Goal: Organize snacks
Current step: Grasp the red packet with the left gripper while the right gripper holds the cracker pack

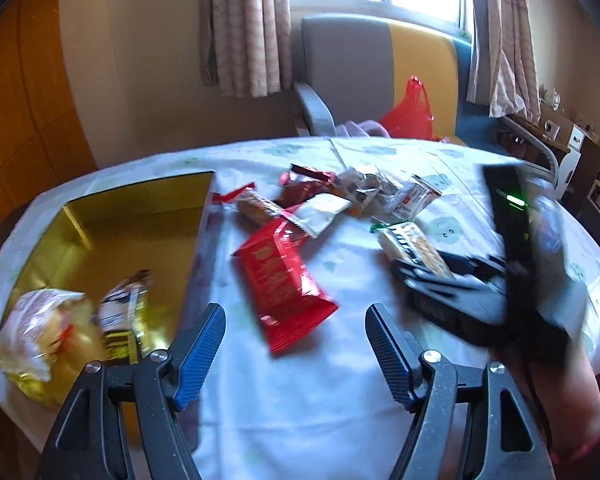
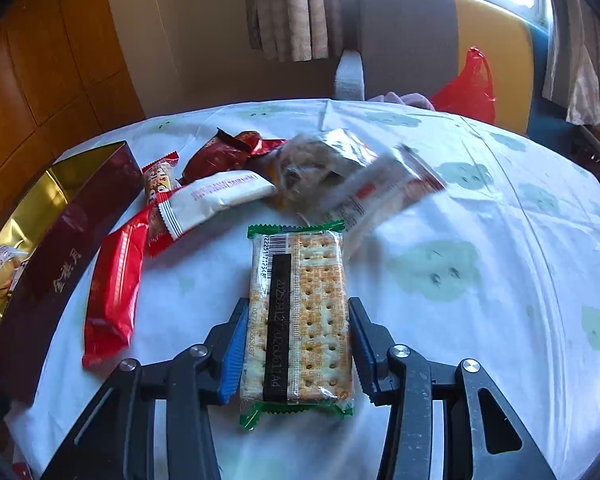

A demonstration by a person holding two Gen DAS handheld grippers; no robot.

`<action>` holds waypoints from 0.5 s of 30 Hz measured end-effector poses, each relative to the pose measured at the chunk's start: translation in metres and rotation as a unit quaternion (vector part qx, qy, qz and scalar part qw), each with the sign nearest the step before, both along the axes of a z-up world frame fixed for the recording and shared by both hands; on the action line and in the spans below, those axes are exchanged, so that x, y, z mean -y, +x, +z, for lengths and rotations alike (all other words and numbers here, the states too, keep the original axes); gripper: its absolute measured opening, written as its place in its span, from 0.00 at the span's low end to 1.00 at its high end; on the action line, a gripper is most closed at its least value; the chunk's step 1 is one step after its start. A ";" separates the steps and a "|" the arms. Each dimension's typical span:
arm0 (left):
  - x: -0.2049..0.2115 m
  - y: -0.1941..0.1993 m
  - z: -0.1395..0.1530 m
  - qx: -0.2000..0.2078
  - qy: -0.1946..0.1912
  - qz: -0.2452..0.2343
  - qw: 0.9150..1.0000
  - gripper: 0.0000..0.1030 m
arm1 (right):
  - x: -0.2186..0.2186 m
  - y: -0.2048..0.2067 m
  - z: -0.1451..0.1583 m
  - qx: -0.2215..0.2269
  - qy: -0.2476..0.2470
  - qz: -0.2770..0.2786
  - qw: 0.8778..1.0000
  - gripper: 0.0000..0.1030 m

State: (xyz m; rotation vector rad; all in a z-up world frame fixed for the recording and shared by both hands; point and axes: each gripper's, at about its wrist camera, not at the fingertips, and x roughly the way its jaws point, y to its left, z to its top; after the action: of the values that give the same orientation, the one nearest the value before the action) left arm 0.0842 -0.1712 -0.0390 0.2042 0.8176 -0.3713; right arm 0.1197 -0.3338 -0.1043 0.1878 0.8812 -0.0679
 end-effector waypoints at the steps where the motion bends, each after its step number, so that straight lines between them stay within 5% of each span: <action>1: 0.006 0.006 -0.003 -0.008 0.002 0.001 1.000 0.72 | 0.003 -0.004 -0.002 0.002 0.002 -0.003 1.000 0.46; 10: 0.038 0.066 -0.040 -0.046 0.060 0.045 0.996 0.72 | 0.011 -0.026 -0.003 0.027 0.025 -0.015 0.999 0.46; 15: 0.046 0.068 -0.057 -0.042 0.068 0.024 0.996 0.62 | 0.012 -0.026 -0.004 0.034 0.029 -0.015 0.999 0.46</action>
State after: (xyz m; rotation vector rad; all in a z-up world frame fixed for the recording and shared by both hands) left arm 0.1520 -0.2173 -0.0957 0.2974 0.9294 -0.2792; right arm 0.0935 -0.3462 -0.1083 0.2564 0.8133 -0.0638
